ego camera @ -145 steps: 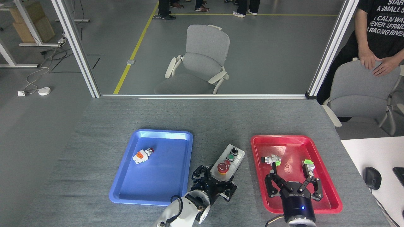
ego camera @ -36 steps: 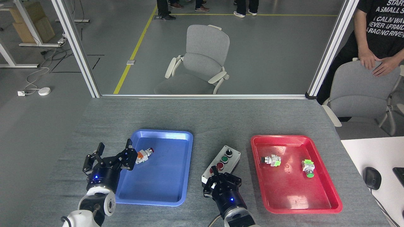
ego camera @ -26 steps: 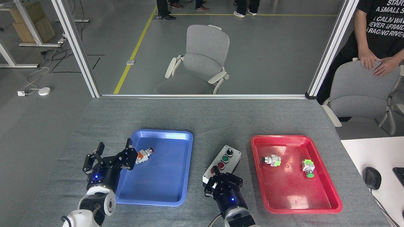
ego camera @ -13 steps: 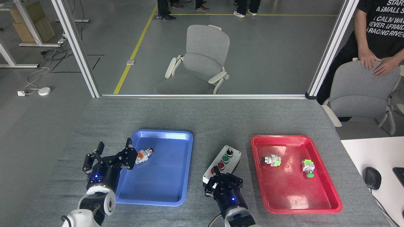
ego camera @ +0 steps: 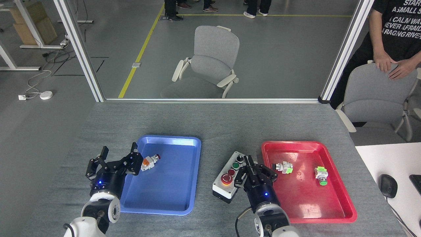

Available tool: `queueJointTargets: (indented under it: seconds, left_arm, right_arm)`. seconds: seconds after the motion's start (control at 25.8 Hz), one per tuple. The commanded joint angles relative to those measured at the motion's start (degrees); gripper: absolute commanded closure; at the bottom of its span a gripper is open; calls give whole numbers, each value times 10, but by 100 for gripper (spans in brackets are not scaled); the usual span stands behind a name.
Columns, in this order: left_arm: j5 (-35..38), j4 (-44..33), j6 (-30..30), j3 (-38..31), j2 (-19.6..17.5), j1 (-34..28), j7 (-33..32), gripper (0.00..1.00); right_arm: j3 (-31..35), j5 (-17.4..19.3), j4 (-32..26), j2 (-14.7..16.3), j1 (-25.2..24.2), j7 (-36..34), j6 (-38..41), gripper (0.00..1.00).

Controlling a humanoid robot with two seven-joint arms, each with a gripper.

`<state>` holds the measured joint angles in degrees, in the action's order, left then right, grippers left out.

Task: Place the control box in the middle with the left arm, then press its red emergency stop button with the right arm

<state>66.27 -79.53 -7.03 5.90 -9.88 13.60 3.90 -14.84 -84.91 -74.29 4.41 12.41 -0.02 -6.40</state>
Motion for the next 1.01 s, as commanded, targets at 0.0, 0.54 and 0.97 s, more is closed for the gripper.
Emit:
queueJointTargets:
  seconds: [0.0,0.54,0.97]
  left_arm:
    - [0,0,-1,0,-1,1,0,1]
    - [0,-1,0,0,0,0,1,1]
    - [0,-4,-1,0,-1,-1,0,1]
  right_arm:
    - [38,34,-12,24,-10,-3,2,8]
    - [105,95,-71,96,-54,-42,19,2]
    - [122,111,-83,122,-70,-42,19,2]
